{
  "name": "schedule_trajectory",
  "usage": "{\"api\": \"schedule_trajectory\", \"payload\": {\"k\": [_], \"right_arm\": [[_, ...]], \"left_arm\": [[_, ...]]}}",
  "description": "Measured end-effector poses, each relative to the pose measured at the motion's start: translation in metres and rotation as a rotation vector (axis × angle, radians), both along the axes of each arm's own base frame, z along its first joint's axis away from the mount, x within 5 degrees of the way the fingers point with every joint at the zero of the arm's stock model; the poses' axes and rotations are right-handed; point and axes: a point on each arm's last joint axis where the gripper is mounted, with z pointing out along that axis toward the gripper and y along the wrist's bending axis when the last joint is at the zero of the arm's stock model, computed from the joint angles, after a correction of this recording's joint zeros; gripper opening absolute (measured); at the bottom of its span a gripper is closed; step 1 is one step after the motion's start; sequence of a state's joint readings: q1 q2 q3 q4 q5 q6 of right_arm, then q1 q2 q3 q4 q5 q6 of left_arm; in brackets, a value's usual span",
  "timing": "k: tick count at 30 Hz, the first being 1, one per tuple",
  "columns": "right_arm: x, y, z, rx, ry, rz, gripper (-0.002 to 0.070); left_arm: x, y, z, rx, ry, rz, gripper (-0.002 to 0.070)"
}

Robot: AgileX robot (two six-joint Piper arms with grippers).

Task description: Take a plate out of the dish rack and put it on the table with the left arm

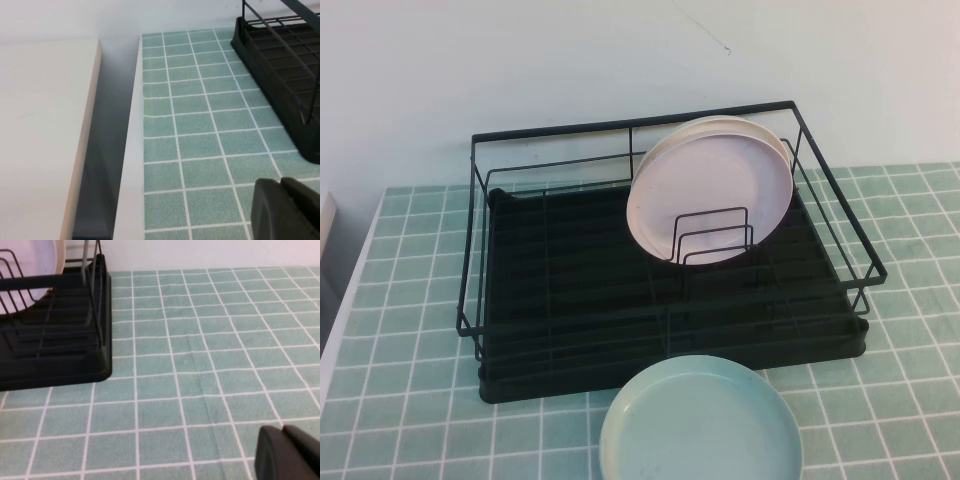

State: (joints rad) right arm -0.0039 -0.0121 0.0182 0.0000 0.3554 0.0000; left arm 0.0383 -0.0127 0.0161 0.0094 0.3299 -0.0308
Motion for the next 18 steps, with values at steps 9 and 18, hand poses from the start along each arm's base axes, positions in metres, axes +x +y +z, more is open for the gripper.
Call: {"api": "schedule_trajectory", "payload": {"k": [9,18], "right_arm": [[0.0000,0.0000,0.0000,0.000,0.000,0.000,-0.0003],[0.0000,0.0000,0.0000,0.000,0.000,0.000,-0.0003]], "left_arm": [[0.0000,0.0000,0.0000,0.009,0.000,-0.003,-0.0003],[0.0016,0.0000,0.0041,0.011,-0.059,-0.003,-0.0003]]}}
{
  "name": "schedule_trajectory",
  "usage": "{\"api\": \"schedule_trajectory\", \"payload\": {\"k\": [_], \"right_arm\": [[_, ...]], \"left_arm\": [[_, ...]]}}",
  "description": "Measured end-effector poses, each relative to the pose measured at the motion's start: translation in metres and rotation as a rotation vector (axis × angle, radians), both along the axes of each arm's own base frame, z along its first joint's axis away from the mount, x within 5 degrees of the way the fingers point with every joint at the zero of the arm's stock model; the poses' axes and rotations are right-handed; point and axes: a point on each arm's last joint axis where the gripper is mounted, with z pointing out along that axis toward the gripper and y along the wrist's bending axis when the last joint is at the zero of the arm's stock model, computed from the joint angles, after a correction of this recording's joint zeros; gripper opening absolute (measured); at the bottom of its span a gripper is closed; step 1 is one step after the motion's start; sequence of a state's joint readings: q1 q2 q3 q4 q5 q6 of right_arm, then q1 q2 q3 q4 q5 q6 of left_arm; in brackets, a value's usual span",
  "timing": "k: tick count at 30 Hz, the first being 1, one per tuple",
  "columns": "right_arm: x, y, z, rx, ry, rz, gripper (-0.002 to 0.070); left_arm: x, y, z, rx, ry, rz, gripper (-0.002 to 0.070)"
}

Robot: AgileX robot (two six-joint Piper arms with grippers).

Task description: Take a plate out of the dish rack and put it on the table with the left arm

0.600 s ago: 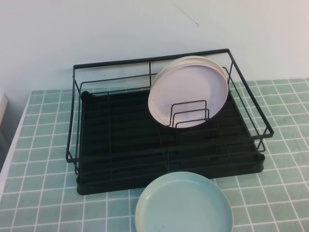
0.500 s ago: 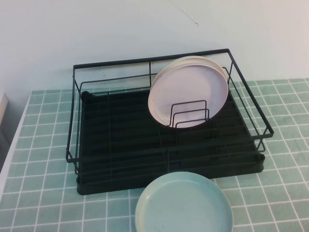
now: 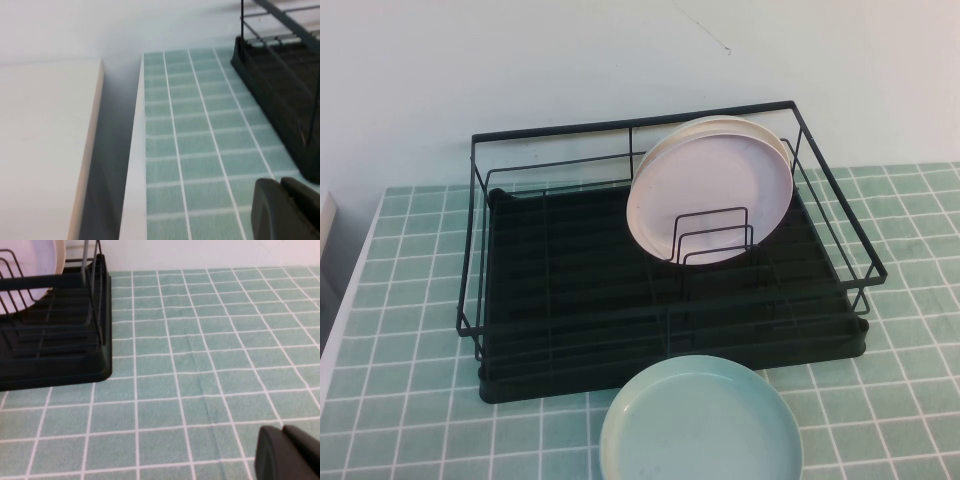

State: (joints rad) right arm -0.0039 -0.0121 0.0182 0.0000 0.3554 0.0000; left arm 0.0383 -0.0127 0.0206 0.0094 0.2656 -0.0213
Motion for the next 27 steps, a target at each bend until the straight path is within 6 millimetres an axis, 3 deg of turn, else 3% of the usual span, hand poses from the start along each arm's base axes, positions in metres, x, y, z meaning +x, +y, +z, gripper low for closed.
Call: {"api": "schedule_trajectory", "payload": {"k": [17,27], "right_arm": [[0.000,0.000,0.000,0.000,0.000,0.000,-0.0003],[0.000,0.000,0.000,0.000,0.000,0.000,-0.0003]], "left_arm": [[-0.003,-0.001,0.052,-0.029,-0.591,-0.009,-0.0003],[-0.005,-0.001,0.057,-0.030,-0.645,-0.011,-0.0003]]}}
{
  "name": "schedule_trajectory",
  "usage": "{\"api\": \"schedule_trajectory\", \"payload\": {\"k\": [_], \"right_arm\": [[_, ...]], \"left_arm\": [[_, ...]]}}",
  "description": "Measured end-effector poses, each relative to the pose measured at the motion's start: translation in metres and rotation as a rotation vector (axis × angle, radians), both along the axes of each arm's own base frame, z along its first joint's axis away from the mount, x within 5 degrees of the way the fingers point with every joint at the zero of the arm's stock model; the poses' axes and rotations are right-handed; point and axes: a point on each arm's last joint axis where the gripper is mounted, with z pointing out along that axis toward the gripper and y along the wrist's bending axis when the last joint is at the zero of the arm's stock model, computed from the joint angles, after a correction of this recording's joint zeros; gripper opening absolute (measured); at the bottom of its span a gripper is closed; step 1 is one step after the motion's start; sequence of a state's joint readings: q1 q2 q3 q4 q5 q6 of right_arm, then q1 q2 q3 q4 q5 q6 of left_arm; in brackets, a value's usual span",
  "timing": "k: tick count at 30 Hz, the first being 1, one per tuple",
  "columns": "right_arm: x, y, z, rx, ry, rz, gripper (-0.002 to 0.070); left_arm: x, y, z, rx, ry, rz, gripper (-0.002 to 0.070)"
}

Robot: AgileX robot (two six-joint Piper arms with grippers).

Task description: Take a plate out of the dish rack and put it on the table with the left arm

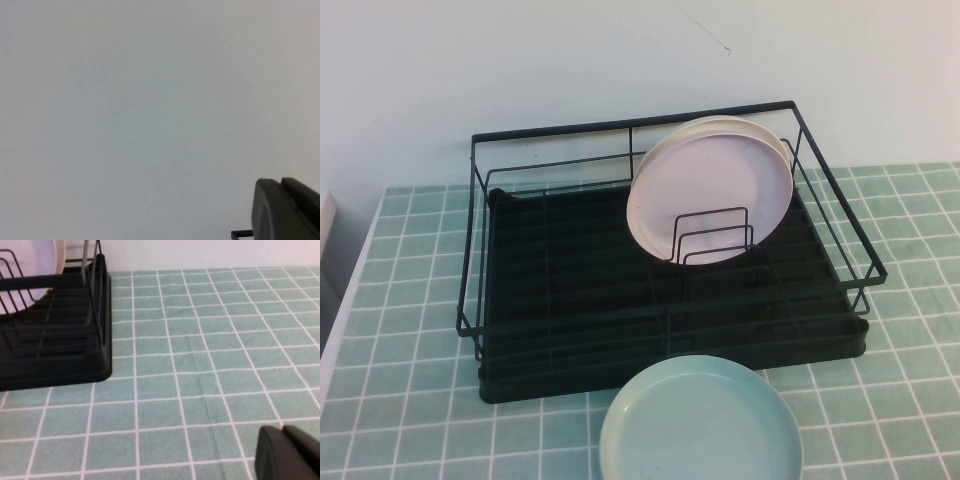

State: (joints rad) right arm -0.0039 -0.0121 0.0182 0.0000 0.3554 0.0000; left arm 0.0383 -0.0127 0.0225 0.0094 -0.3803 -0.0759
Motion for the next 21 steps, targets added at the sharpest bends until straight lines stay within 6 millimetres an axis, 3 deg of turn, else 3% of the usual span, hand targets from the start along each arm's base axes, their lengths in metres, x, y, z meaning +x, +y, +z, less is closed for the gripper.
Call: {"api": "schedule_trajectory", "payload": {"k": [16,21], "right_arm": [[0.000,0.000,0.000,0.000,0.000,0.000,-0.0003],[0.000,0.000,0.000,0.000,0.000,0.000,-0.0003]], "left_arm": [[0.000,0.000,0.000,0.000,0.000,0.000,-0.0003],[-0.005,0.000,0.010,-0.004,-0.126,-0.006,-0.0003]]}}
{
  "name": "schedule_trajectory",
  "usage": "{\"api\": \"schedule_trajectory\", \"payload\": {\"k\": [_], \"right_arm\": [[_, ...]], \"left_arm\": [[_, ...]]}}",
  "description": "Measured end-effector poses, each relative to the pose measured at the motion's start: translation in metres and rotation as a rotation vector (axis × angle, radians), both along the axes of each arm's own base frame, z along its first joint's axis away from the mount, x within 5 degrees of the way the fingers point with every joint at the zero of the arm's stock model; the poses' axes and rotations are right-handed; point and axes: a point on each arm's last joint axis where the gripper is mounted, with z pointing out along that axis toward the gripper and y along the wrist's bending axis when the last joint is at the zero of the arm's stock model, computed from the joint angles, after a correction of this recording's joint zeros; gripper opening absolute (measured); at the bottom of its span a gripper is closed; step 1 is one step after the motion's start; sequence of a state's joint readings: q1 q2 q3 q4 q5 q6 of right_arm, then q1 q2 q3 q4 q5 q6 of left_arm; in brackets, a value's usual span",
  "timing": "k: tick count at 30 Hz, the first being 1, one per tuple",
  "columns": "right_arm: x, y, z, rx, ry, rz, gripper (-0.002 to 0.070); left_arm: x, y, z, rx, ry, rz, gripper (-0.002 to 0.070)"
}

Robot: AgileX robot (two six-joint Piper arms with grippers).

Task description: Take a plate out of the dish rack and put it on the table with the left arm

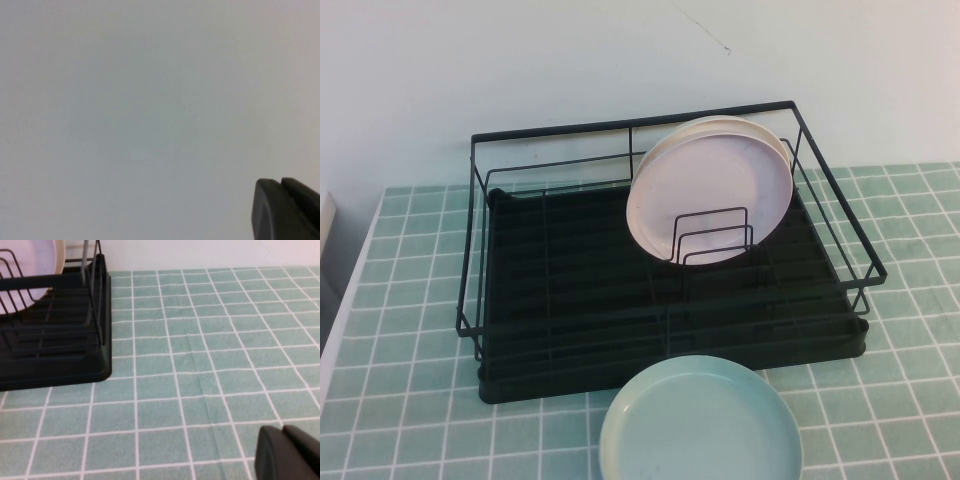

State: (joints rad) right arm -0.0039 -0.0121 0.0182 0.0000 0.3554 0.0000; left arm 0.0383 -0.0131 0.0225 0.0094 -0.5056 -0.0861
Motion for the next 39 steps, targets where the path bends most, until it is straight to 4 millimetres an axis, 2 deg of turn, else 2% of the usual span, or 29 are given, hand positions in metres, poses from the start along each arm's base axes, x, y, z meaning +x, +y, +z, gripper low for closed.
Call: {"api": "schedule_trajectory", "payload": {"k": [4,7,10,13,15,18,22,27,30,32,36,39], "right_arm": [[0.000,0.000,0.000,0.000,0.000,0.000,-0.0003],[0.000,0.000,0.000,0.000,0.000,0.000,-0.0003],[0.000,0.000,0.000,0.000,0.000,0.000,-0.0003],[0.000,0.000,0.000,0.000,0.000,0.000,-0.0003],[0.000,0.000,0.000,0.000,0.000,0.000,-0.0003],[0.000,0.000,0.000,0.000,0.000,0.000,-0.0003],[0.000,0.000,0.000,0.000,0.000,0.000,-0.0003],[0.000,0.000,0.000,0.000,0.000,0.000,-0.0003],[0.000,0.000,0.000,0.000,0.000,0.000,-0.0003],[0.000,0.000,0.000,0.000,0.000,0.000,-0.0003],[0.000,0.000,0.000,0.000,0.000,0.000,-0.0003],[0.000,0.000,0.000,0.000,0.000,0.000,-0.0003]], "left_arm": [[-0.011,-0.001,0.014,-0.020,-0.193,-0.023,-0.0003],[-0.014,-0.001,0.024,-0.022,-0.222,-0.024,-0.0003],[-0.020,-0.001,0.049,-0.024,-0.219,-0.024,-0.0003],[-0.029,-0.001,0.086,-0.025,-0.207,-0.023,-0.0003],[-0.028,-0.001,0.105,-0.027,-0.169,-0.022,-0.0003],[-0.016,0.000,0.129,-0.034,-0.032,-0.019,-0.0003],[0.017,0.001,0.151,-0.053,0.228,-0.016,-0.0003],[0.069,0.000,0.163,-0.125,0.598,-0.055,-0.0003],[0.106,-0.006,0.168,-0.106,0.794,-0.129,-0.0003],[0.131,-0.014,0.168,-0.050,0.901,-0.220,-0.0003],[0.173,-0.028,0.163,0.029,0.964,-0.402,-0.0003],[0.208,-0.035,0.146,-0.076,0.988,-0.511,-0.0003]]}}
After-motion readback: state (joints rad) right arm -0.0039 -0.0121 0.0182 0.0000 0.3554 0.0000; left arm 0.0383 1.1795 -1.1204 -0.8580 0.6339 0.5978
